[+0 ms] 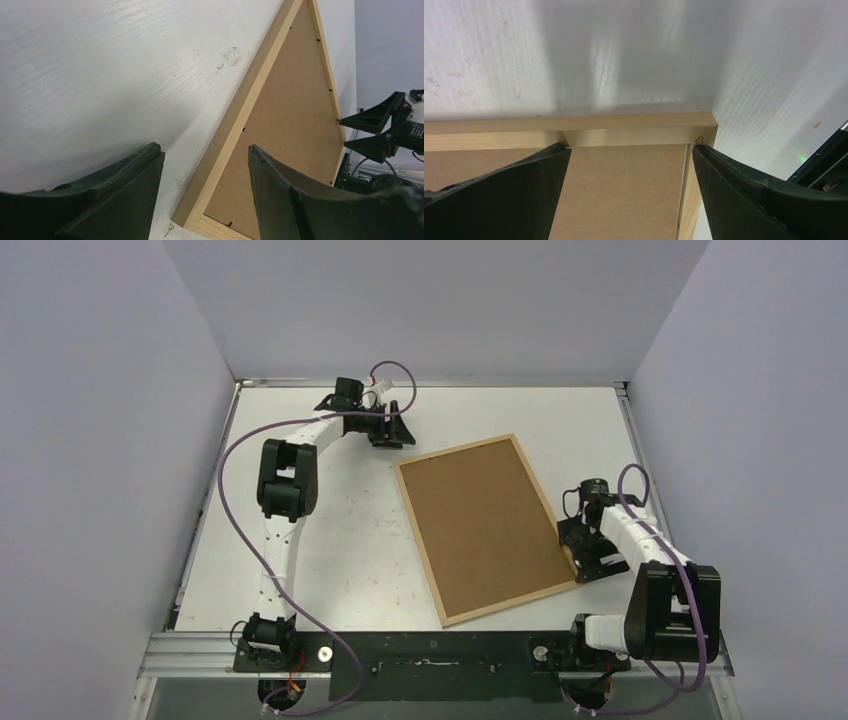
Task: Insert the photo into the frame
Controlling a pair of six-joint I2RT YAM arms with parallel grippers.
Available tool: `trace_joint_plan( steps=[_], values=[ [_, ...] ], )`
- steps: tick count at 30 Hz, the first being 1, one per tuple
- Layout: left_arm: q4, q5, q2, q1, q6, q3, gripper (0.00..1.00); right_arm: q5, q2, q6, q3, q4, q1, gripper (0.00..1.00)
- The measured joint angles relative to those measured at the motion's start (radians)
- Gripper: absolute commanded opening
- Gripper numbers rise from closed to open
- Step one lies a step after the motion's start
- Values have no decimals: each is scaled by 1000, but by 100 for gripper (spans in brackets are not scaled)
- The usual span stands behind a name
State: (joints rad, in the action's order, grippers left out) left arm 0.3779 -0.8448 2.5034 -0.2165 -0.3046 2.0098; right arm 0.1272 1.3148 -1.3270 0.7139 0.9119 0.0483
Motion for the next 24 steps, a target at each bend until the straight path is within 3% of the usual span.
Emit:
trace_joint_plan(
  steps=[7,15,24],
  values=[
    [-17,-45,8,0,-21,-12,50,-27,-37,3,-37,-43,7,100],
    [-134,-150,-19,18,-109,-156,41,-69,121,151,71,3,6,99],
    [-109,-41,-209,56,-66,-425,35,-168,320,339,254,-105,-4,98]
  ],
)
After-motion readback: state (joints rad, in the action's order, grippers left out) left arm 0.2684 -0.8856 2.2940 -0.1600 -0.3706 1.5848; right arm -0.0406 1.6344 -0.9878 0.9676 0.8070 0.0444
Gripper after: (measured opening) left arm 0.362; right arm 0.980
